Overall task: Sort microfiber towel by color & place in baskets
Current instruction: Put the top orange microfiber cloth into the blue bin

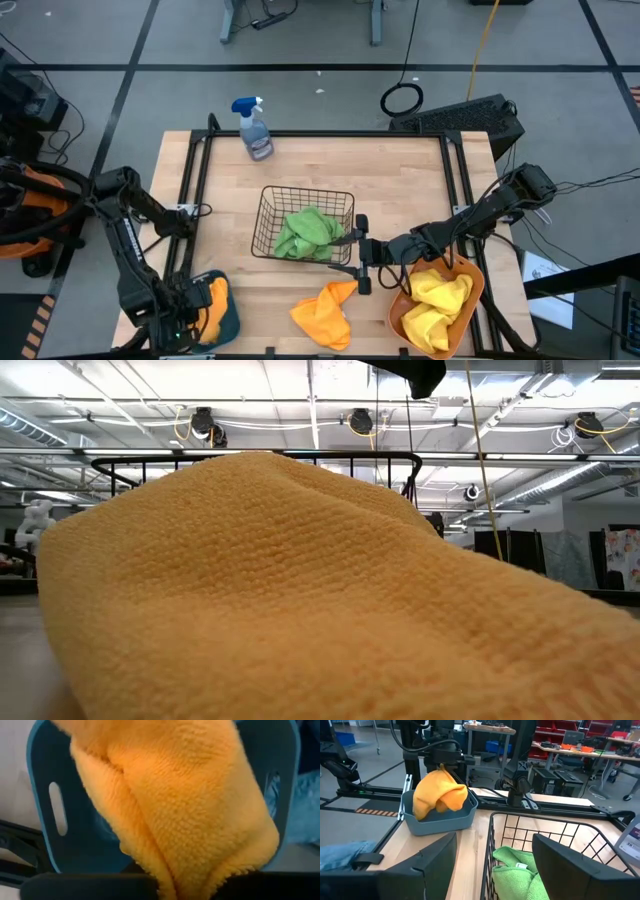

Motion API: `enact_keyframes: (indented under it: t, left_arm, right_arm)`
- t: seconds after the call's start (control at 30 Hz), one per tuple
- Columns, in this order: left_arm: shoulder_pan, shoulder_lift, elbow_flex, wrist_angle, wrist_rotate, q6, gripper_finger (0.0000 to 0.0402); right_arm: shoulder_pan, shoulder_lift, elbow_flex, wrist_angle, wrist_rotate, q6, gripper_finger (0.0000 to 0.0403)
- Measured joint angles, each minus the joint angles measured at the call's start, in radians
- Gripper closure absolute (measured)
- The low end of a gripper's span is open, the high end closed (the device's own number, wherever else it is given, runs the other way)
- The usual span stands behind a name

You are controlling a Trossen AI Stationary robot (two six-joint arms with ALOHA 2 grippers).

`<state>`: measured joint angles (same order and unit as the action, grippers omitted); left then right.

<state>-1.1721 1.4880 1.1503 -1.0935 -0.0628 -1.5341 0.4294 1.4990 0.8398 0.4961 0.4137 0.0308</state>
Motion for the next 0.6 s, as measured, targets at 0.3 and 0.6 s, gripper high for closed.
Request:
enact_keyframes:
  t: [0.3,0.6]
  left_arm:
    - [0.0,0.031,0.0,-0.013,0.001,-0.136,0.0224]
    - [0.0,0.026,0.024,0.014,0.049,-0.136,0.0178]
  right_arm:
    - [0.0,0.0,0.0,0.0,0.0,-0.02,0.0151]
    - [0.0,0.0,0.0,-0.018,0.0,-0.025,0.0151]
